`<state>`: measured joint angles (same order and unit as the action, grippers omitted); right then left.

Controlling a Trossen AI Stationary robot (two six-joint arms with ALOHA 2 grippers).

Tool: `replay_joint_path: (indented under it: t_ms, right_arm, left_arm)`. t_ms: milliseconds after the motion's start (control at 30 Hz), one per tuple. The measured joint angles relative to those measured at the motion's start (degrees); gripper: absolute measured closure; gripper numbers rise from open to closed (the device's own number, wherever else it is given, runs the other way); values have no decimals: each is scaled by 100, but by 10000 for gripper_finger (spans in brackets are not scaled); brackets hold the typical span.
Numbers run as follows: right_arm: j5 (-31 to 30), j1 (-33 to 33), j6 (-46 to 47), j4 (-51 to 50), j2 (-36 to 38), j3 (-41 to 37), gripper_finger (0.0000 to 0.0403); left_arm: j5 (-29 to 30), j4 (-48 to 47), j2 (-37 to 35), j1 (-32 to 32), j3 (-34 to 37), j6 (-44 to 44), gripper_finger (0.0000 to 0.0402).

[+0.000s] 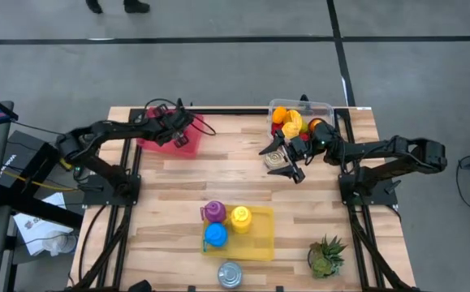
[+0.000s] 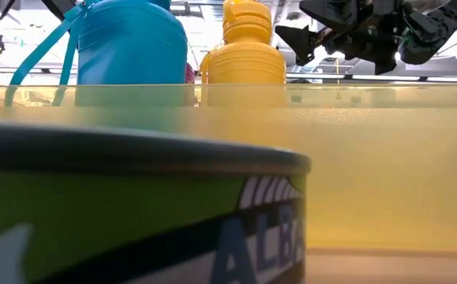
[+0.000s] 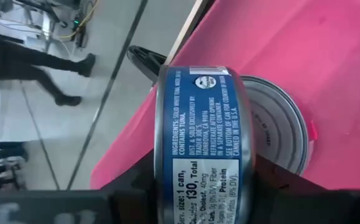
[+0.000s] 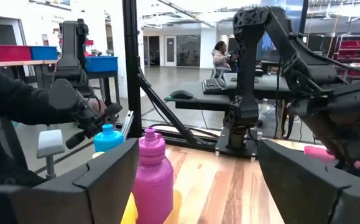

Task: Pick & Place Food Item
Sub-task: Put the blue tuna can into the red bin, then put the blue pink tuna can into the red bin

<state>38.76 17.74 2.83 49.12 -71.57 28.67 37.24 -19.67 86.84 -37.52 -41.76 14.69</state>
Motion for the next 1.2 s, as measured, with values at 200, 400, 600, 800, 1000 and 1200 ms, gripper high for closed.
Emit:
replay_joint_path:
  t_ms: [200, 400, 600, 800, 1000, 1200]
  right_arm:
    - [-237, 9, -16, -259, 0, 0, 85]
    - [-549, 7, -121, -562, 0, 0, 85]
    - [-679, 33, -134, -620, 0, 0, 85]
    - [-930, 37, -152, -934, 0, 2, 85]
    - [-1506, 13, -127, -2106, 2, 11, 85]
    - [-2540, -248, -131, -3658, -3, 65, 85]
  left_arm:
    - [-291, 8, -277, 174, 48, -2, 242]
    - [-1395, -151, -1148, 306, 59, -307, 86]
    - [-1535, -43, -1766, 442, 57, -443, 67]
    - [-1498, 392, -2061, 435, 238, -448, 99]
    - [-1832, 1221, -2109, 564, 573, -451, 123]
    - [-2537, 2744, -2111, 733, 1023, -342, 136]
